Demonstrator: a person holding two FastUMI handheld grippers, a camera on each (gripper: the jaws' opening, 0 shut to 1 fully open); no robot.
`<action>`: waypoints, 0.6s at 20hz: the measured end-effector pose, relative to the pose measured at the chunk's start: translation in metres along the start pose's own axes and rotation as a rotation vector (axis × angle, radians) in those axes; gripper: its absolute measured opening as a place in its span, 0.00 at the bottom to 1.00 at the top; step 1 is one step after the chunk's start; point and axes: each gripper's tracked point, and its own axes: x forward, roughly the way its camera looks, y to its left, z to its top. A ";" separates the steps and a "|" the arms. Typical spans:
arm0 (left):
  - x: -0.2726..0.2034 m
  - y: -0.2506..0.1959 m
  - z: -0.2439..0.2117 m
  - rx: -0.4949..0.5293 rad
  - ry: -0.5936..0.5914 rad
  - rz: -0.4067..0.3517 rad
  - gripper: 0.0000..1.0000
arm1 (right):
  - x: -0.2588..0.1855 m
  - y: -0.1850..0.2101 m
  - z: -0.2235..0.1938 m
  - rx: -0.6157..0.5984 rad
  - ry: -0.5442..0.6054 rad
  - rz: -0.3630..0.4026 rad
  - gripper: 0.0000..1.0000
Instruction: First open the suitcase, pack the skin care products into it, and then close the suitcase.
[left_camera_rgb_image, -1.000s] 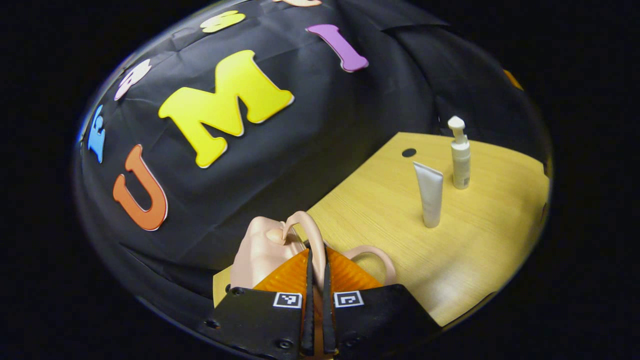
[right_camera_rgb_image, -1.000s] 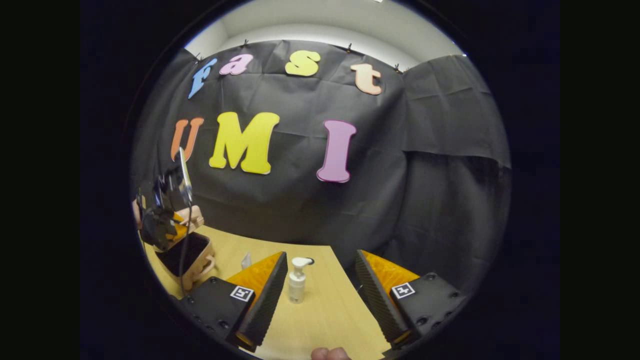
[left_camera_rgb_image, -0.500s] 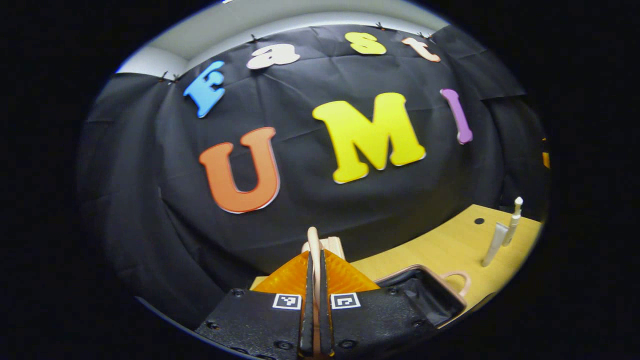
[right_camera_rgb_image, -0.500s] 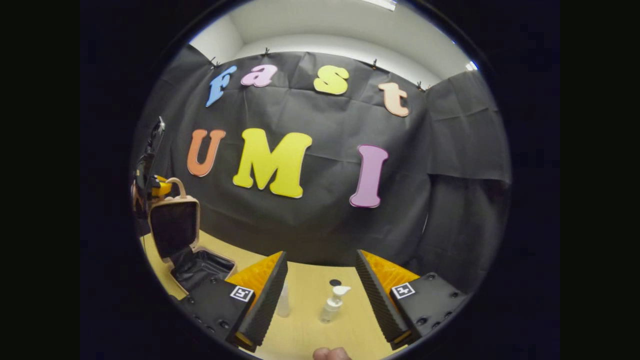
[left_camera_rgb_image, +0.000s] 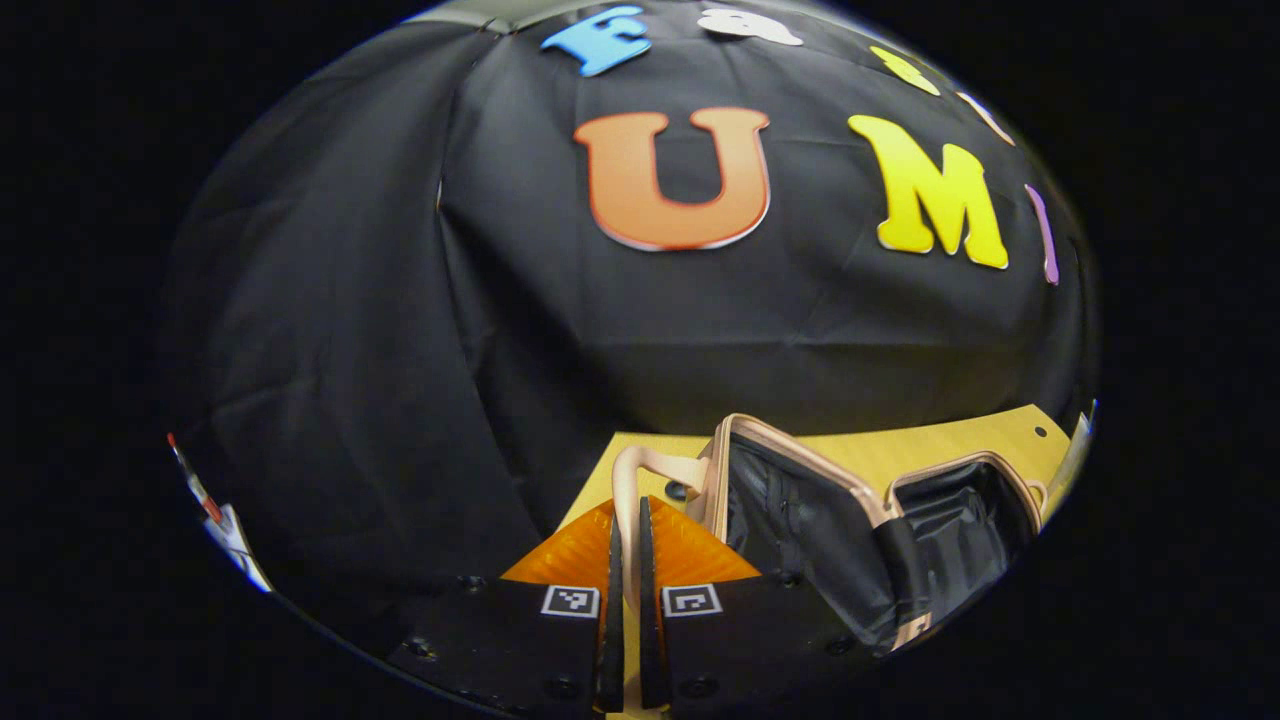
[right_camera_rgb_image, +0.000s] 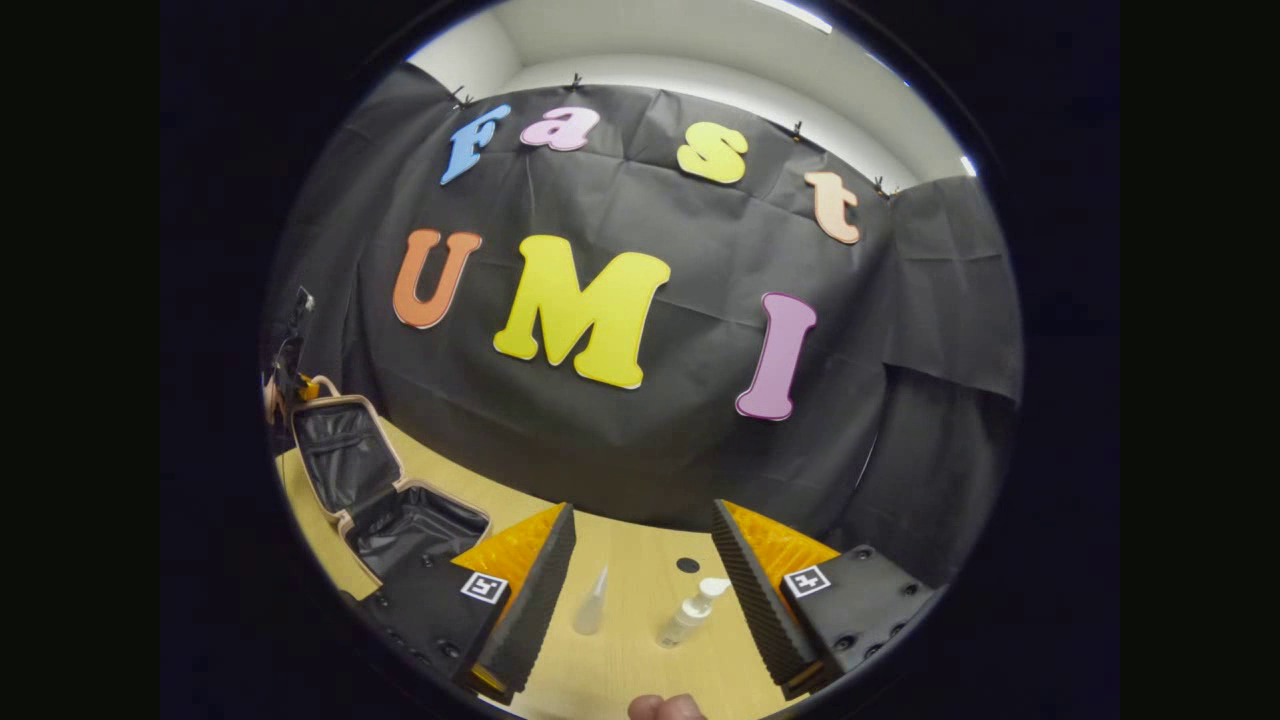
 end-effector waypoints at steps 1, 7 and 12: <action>0.011 -0.001 -0.015 -0.056 0.050 -0.032 0.09 | 0.001 0.001 -0.001 -0.018 0.008 -0.001 0.77; 0.053 -0.011 -0.090 -0.191 0.240 -0.097 0.09 | 0.010 0.010 -0.010 -0.055 0.047 -0.002 0.78; 0.050 -0.007 -0.095 -0.244 0.258 -0.074 0.12 | 0.017 0.015 -0.013 -0.034 0.051 0.004 0.78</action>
